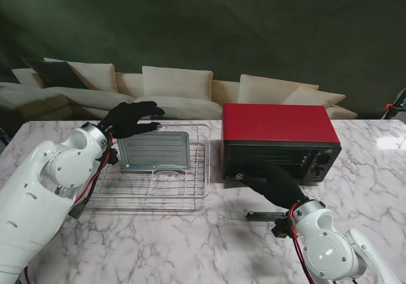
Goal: Slide the trays into the oven
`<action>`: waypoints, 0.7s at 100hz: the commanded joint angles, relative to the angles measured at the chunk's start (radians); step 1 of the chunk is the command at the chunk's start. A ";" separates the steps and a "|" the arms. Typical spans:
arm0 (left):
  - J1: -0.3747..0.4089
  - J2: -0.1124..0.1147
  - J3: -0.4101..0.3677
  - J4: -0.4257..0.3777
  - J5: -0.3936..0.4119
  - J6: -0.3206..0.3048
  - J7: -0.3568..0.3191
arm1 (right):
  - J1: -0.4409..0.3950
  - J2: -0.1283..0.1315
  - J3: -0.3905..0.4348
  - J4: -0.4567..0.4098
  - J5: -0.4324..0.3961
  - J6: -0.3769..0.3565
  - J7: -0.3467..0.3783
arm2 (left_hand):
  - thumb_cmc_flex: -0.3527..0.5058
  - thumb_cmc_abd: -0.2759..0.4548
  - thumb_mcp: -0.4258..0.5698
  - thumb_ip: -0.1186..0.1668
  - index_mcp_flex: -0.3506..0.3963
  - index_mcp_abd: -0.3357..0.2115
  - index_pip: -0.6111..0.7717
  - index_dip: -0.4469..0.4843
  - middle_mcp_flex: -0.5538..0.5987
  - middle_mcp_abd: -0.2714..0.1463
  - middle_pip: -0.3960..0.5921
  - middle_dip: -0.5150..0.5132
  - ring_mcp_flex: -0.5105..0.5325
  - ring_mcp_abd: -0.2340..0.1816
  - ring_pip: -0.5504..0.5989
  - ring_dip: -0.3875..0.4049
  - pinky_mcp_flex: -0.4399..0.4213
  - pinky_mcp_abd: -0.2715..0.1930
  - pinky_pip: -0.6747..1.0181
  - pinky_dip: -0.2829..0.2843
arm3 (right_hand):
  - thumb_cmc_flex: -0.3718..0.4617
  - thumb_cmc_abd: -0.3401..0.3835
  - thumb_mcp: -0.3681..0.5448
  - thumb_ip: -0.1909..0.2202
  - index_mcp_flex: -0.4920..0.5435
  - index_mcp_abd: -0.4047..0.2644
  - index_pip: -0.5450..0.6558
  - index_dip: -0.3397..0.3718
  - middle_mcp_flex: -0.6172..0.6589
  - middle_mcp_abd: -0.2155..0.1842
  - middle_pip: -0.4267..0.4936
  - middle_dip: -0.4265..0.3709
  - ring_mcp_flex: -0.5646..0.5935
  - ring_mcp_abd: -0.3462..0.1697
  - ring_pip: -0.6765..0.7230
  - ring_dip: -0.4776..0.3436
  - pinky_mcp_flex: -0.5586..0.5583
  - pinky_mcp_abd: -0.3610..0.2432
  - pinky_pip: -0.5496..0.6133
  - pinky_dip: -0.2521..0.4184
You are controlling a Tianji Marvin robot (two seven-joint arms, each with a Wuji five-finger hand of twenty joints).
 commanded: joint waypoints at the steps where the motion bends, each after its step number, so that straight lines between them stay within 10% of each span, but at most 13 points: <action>1: -0.028 0.005 0.012 0.032 0.017 0.001 -0.016 | -0.008 -0.004 0.004 0.006 0.001 0.008 -0.009 | -0.035 0.034 -0.031 -0.016 -0.067 0.009 -0.029 -0.022 -0.066 -0.007 -0.028 -0.027 -0.041 -0.023 -0.039 -0.031 -0.020 -0.020 -0.049 -0.026 | 0.021 0.025 -0.025 0.021 0.018 -0.027 -0.014 0.016 0.013 -0.002 -0.019 0.009 0.011 -0.002 -0.030 0.022 -0.014 0.005 -0.015 0.003; 52: -0.171 0.013 0.132 0.228 0.000 0.069 -0.089 | -0.006 -0.006 0.009 0.010 0.007 0.022 -0.010 | -0.270 -0.164 -0.037 -0.032 -0.280 0.078 -0.167 -0.176 -0.279 0.068 -0.105 -0.208 -0.114 -0.030 -0.054 -0.103 0.005 -0.141 -0.203 -0.063 | 0.024 0.021 -0.024 0.022 0.021 -0.025 -0.016 0.020 0.011 -0.004 -0.021 0.010 0.003 -0.003 -0.038 0.021 -0.021 0.002 -0.034 0.004; 70: -0.193 0.010 0.167 0.287 -0.014 0.096 -0.079 | 0.001 -0.006 0.006 0.015 0.011 0.029 -0.007 | -0.282 -0.212 -0.027 -0.042 -0.269 0.089 -0.125 -0.182 -0.159 -0.011 -0.012 -0.082 -0.066 -0.066 -0.028 -0.071 0.010 -0.151 -0.146 -0.040 | 0.024 0.022 -0.024 0.022 0.021 -0.026 -0.017 0.020 0.009 -0.001 -0.021 0.010 0.001 -0.004 -0.039 0.021 -0.021 0.002 -0.037 0.005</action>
